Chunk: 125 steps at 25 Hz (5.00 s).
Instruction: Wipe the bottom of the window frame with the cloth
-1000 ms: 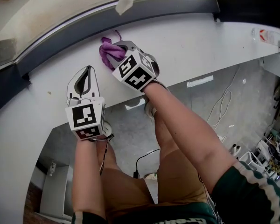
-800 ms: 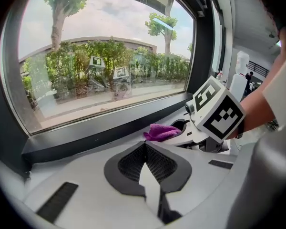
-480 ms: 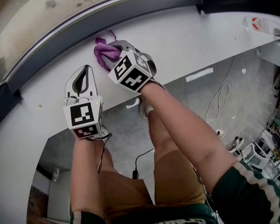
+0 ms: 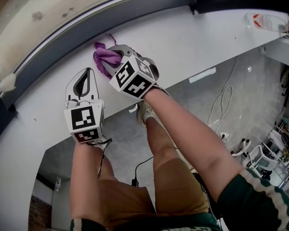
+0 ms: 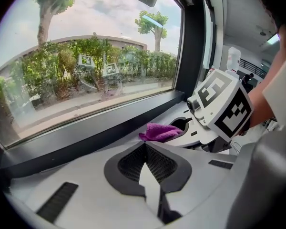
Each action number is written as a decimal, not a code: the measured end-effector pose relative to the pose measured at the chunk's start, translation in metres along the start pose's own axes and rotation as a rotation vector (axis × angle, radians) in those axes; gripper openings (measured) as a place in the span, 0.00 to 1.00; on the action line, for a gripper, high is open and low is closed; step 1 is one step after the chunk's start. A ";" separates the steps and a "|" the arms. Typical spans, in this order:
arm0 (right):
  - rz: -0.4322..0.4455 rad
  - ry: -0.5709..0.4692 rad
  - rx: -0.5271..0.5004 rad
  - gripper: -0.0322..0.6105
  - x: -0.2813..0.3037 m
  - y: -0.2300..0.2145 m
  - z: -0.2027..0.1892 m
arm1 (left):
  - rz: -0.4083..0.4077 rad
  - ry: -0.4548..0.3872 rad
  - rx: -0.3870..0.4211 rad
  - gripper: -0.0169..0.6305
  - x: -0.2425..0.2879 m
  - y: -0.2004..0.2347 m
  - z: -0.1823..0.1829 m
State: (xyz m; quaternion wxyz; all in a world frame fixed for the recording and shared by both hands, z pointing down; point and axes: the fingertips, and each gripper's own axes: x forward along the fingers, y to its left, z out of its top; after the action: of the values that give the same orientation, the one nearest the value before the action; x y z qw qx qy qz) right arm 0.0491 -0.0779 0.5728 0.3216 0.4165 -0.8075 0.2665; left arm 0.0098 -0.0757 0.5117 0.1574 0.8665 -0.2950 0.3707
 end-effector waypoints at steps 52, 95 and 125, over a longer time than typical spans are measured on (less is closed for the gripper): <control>-0.142 0.006 0.112 0.20 -0.142 -0.190 -0.122 | -0.139 -0.017 0.103 0.04 0.115 -0.185 0.089; -0.320 -0.036 0.277 0.20 -0.197 -0.225 -0.174 | -0.226 -0.007 0.114 0.04 0.104 -0.247 0.088; -0.453 -0.004 0.319 0.19 -0.212 -0.190 -0.202 | -0.205 -0.007 0.072 0.04 0.066 -0.241 0.047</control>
State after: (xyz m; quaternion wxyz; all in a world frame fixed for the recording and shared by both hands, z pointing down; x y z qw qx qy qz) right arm 0.3637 0.0726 0.5784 0.3018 0.6324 -0.6422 0.3107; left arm 0.2233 0.0628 0.5157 0.1624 0.8984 -0.1919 0.3602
